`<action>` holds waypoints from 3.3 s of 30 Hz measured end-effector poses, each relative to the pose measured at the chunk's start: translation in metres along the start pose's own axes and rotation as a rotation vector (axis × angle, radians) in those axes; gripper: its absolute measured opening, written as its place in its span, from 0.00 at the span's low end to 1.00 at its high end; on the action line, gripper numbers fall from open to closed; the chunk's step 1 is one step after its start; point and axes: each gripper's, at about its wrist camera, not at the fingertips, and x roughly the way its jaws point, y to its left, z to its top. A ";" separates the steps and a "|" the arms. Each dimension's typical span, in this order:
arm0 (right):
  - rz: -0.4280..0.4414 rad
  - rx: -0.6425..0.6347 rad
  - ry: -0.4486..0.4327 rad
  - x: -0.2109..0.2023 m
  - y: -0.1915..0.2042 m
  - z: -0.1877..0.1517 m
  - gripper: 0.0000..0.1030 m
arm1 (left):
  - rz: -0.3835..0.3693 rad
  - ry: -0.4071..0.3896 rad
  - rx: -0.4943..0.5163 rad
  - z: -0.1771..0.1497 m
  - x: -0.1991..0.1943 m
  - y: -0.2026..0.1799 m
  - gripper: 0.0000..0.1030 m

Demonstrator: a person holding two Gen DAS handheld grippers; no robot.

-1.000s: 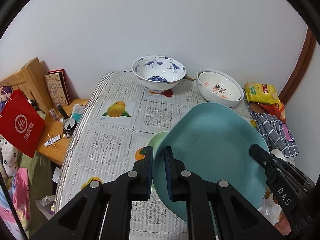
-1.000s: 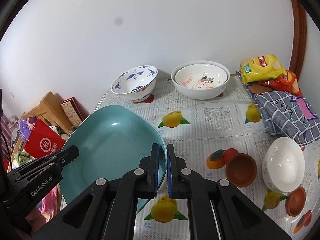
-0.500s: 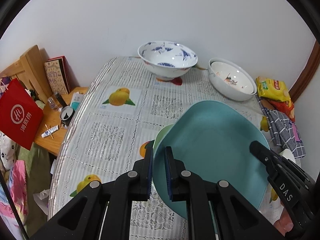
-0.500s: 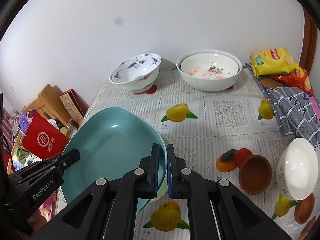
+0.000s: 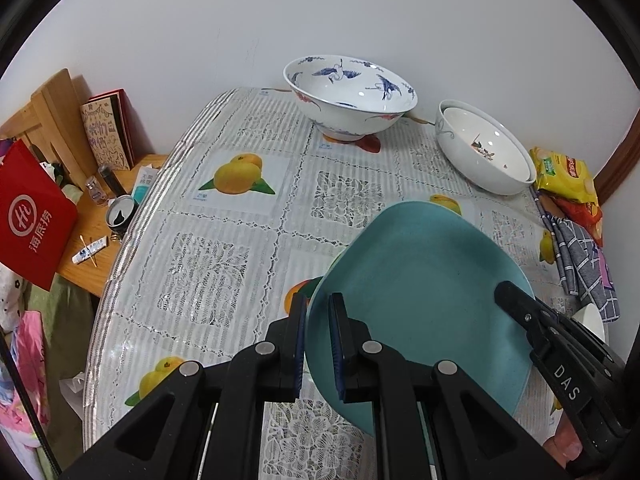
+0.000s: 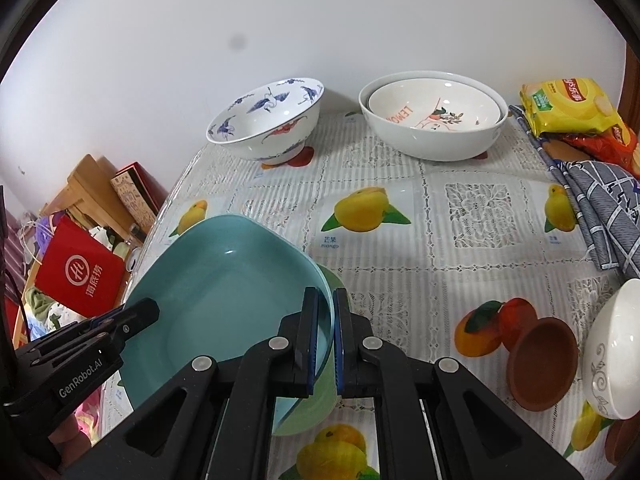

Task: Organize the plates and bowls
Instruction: 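Lower the held teal-blue plate onto the green plate stack with both grippers, then open both grippers to release the teal-blue plate and withdraw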

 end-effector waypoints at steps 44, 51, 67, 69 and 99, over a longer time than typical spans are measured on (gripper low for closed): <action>0.009 -0.124 0.065 0.053 -0.009 0.010 0.09 | 0.016 0.070 -0.038 -0.015 0.037 -0.002 0.11; 0.009 -0.158 0.050 0.058 -0.003 0.014 0.10 | 0.022 0.075 -0.040 -0.015 0.040 0.000 0.11; 0.015 -0.167 0.031 0.038 -0.005 0.007 0.25 | 0.019 0.048 0.018 -0.023 0.020 -0.004 0.17; -0.003 -0.167 0.044 0.044 -0.006 0.003 0.07 | 0.021 0.054 0.015 -0.024 0.021 -0.004 0.17; -0.303 -0.014 -0.248 -0.176 -0.122 -0.058 0.58 | -0.089 -0.124 0.177 -0.059 -0.076 -0.137 0.30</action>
